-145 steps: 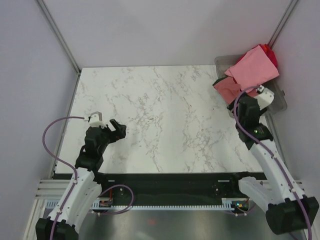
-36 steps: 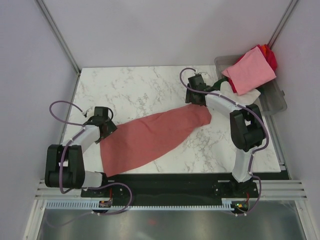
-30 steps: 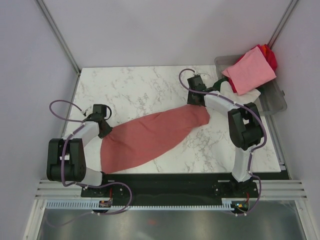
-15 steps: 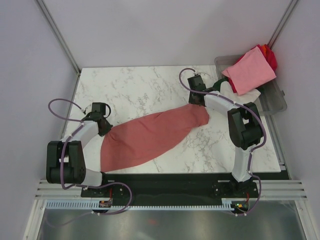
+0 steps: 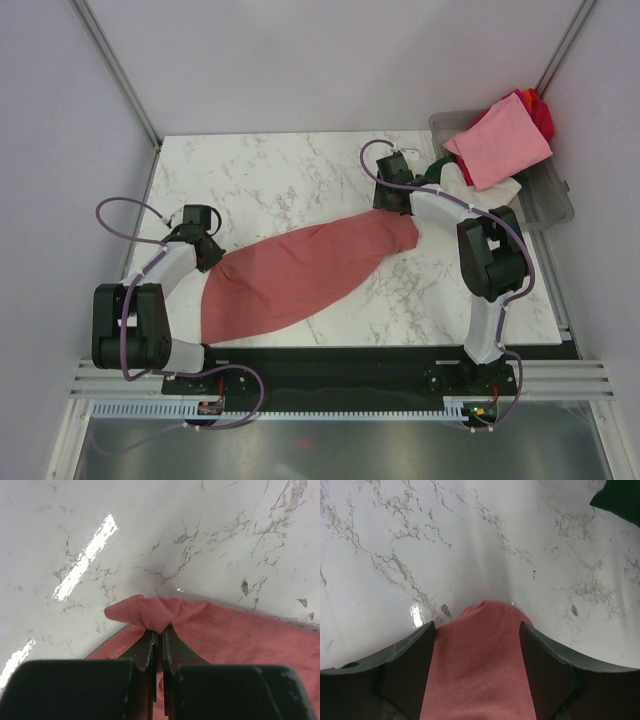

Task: Fold and stack the t-shirts
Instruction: Flatten the tshirt out

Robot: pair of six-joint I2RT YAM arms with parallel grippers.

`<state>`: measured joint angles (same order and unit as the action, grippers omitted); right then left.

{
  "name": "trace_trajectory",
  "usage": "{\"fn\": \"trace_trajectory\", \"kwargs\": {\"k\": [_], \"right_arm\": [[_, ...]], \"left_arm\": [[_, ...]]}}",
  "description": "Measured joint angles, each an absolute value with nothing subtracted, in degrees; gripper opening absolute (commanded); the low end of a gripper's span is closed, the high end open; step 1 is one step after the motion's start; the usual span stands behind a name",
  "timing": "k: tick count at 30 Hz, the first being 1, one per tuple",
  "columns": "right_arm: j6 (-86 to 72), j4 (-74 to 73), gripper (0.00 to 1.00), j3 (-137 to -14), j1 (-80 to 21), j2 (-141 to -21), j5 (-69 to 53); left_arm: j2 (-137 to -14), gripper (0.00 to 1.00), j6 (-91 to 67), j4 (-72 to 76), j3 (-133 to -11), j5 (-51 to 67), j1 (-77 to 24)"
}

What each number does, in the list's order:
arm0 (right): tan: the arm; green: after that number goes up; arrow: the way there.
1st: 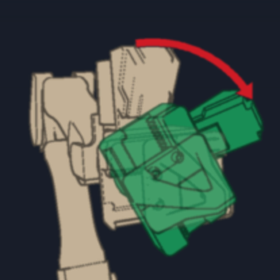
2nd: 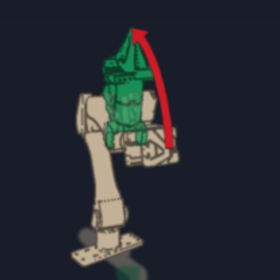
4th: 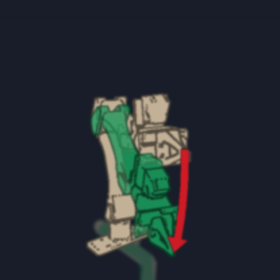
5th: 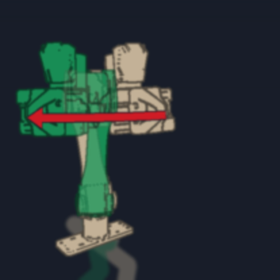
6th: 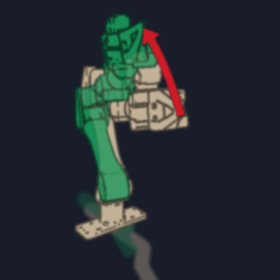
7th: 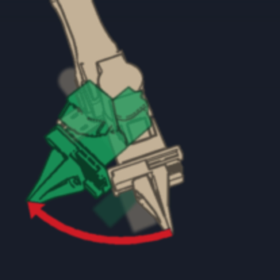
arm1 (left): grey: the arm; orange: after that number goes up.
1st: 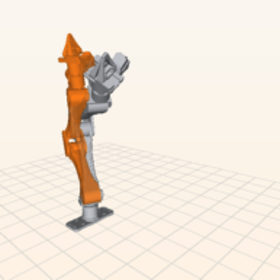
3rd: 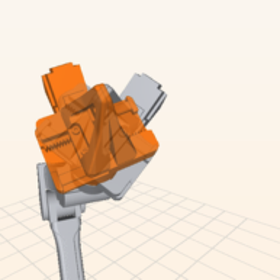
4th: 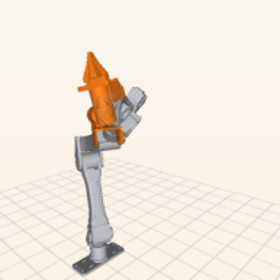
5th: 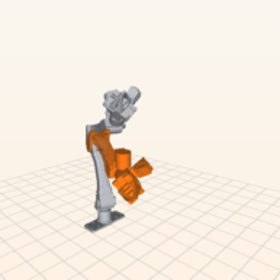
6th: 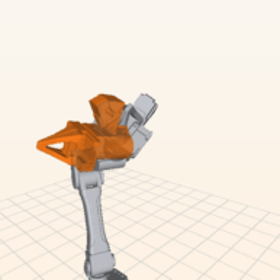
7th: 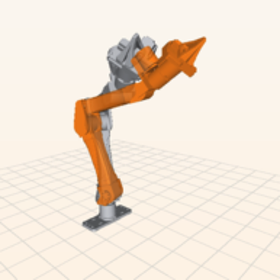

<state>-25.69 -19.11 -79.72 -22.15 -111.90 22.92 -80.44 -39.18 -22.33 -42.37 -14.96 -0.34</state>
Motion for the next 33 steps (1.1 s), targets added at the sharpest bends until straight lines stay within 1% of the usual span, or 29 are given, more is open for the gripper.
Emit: {"fn": "trace_trajectory", "kwargs": {"k": [2,3,5,6,7,12,16,18,20,24,27,29,33], "right_arm": [[-25.8,-19.2,0.64,-79.6,-22.1,-111.9,22.7],[-25.9,-19.3,0.46,-79.5,-22.1,-111.9,22.5],[-26.0,-19.5,0.23,-79.4,-22.1,-111.9,22.1],[-26.2,-19.6,0.04,-79.4,-22.1,-112.0,21.9],[-26.4,-19.7,0.00,-79.4,-22.1,-112.0,21.8],[-26.9,-21.3,0.00,-79.9,-22.0,-111.6,22.1],[-26.8,-24.7,0.00,-84.0,-21.4,-110.2,22.3],[-26.7,-25.8,0.00,-87.0,-20.8,-108.8,22.3],[-26.5,-26.7,0.00,-90.1,-20.4,-107.2,22.3],[-26.2,-28.8,0.00,-97.7,-19.5,-103.6,22.3],[-26.2,-29.5,0.00,-99.9,-18.9,-99.1,22.2],[-26.2,-30.0,0.00,-100.2,-18.7,-95.4,21.9],[-26.2,-30.7,0.00,-99.8,-18.7,-86.9,21.1]], "left_arm": [[-80.3,0.02,-39.2,-22.3,-42.4,-14.9,-0.3],[-80.2,0.02,-39.2,-22.3,-42.4,-14.9,-0.3],[-80.1,0.02,-39.2,-22.2,-42.4,-14.9,-0.3],[-79.9,0.02,-39.2,-22.2,-42.4,-14.8,-0.3],[-79.8,0.02,-39.2,-22.2,-42.4,-14.7,-0.3],[-79.7,0.02,-39.1,-22.4,-42.6,-13.8,-0.3],[-79.8,0.02,-39.1,-23.7,-46.4,-11.2,-0.3],[-80.0,0.02,-39.1,-25.6,-50.3,-10.3,-0.3],[-80.8,0.02,-39.1,-28.3,-56.7,-10.0,-0.4],[-84.3,0.02,-39.1,-34.3,-75.3,-9.5,-0.4],[-83.9,0.02,-38.6,-35.7,-84.7,-7.9,-0.4],[-82.4,0.02,-38.0,-36.7,-87.5,-6.8,-0.3],[-76.3,0.02,-36.2,-39.9,-88.1,-4.7,-0.3]]}}
